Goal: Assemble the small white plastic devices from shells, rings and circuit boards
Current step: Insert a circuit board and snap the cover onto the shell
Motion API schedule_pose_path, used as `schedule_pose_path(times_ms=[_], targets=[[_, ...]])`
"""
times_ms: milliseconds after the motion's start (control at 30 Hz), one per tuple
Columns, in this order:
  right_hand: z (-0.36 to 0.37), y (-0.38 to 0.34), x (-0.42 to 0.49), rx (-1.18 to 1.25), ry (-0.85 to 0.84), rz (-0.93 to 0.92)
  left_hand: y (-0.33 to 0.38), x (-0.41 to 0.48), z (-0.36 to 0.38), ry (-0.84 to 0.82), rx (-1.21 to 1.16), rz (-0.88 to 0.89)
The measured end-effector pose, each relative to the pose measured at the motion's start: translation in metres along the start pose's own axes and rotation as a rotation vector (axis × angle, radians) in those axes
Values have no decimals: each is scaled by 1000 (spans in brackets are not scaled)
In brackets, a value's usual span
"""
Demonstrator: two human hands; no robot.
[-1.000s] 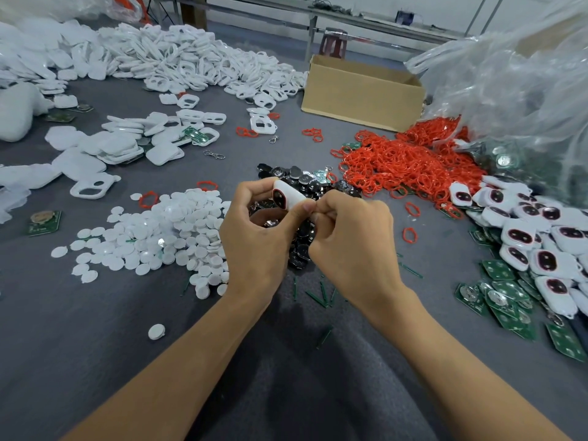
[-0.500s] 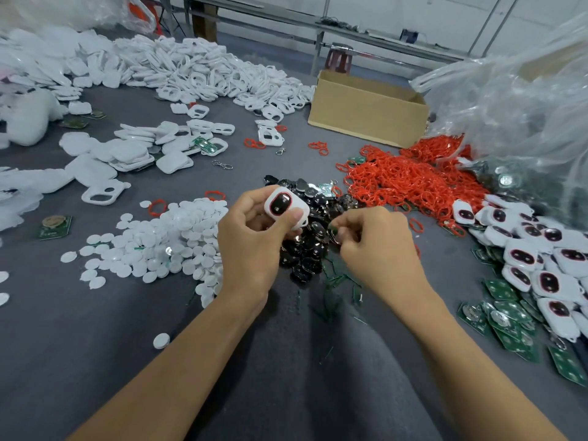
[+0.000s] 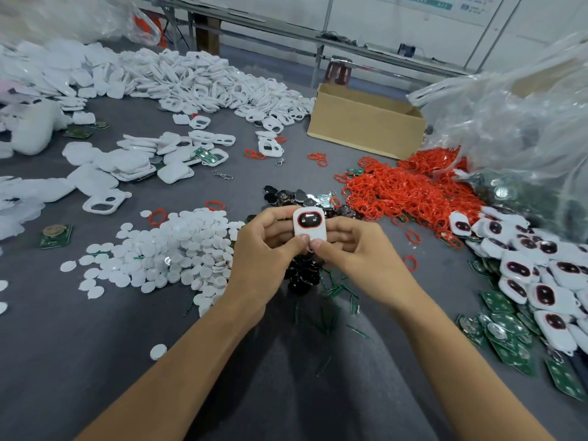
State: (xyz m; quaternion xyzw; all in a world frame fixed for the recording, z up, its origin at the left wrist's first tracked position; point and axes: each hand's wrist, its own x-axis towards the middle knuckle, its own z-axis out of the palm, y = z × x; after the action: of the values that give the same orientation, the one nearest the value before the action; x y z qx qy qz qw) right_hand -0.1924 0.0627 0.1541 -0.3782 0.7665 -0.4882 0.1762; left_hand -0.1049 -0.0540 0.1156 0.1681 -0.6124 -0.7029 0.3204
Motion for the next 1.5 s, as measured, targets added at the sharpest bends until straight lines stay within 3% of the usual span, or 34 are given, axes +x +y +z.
schedule_pose_path(times_ms=[233,533,933,1100,1300,1500], targets=[[5,2,-1,310,-39,60,4,-1,0,-47,-7,13],[6,8,2,137,25,109,4,-4,2,-58,20,-5],[4,9,2,220,-80,44,3,-4,0,-32,32,21],[7,10,2,200,-51,28,5,-7,3,-20,153,112],[7,8,2,228,-20,38,4,-12,10,-128,-20,-3],[11,8,1,212,55,143,0,-17,14,-102,33,54]])
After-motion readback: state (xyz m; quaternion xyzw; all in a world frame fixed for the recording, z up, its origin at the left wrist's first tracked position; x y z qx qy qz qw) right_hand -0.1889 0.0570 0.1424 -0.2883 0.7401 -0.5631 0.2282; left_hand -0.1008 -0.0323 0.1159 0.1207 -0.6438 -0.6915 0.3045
